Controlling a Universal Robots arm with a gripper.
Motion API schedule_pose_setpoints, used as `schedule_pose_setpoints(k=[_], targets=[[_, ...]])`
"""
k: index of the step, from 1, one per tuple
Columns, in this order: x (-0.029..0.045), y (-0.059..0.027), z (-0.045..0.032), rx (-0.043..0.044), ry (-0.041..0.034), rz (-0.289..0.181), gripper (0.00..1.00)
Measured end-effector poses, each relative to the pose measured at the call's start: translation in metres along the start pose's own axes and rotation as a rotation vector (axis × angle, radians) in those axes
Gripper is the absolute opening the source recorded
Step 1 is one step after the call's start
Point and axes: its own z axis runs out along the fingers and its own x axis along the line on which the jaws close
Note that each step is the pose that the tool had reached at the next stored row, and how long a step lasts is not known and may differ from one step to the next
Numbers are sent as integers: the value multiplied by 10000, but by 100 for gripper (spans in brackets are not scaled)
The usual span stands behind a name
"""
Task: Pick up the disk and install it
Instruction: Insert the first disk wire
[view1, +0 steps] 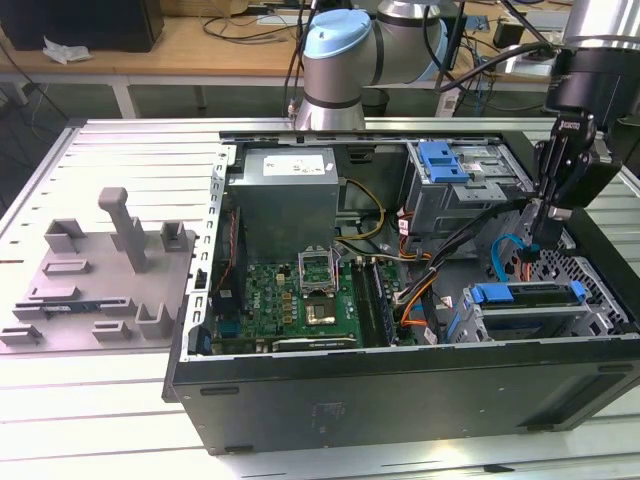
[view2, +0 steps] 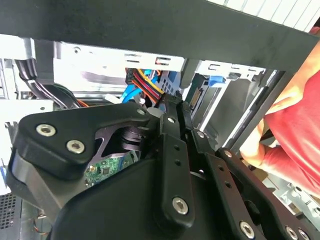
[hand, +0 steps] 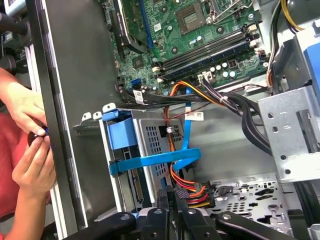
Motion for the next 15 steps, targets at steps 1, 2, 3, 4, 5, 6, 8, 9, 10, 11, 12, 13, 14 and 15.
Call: schedule_pose_setpoints(k=[1, 2, 3, 4, 5, 6, 8, 9, 10, 11, 12, 13, 14, 15], targets=[[27, -1, 1, -7, -41, -10, 16], [53, -3, -2, -16, -94, -20, 16], [72, -6, -5, -25, -142, -29, 16], [88, -8, -6, -35, -191, -37, 16], [104, -10, -7, -46, -248, -46, 16], [119, -13, -8, -55, -295, -55, 16], [162, -19, -9, -83, -433, -79, 16], [176, -21, -7, -89, -466, -85, 16], [194, -25, -3, -99, -518, -94, 16], [207, -28, 3, -109, -570, -101, 16], [238, -35, 17, -137, -699, -121, 16], [270, -43, 34, -170, -851, -144, 16], [298, -50, 48, -194, -963, -161, 16], [314, -54, 56, -205, -1018, -170, 16]])
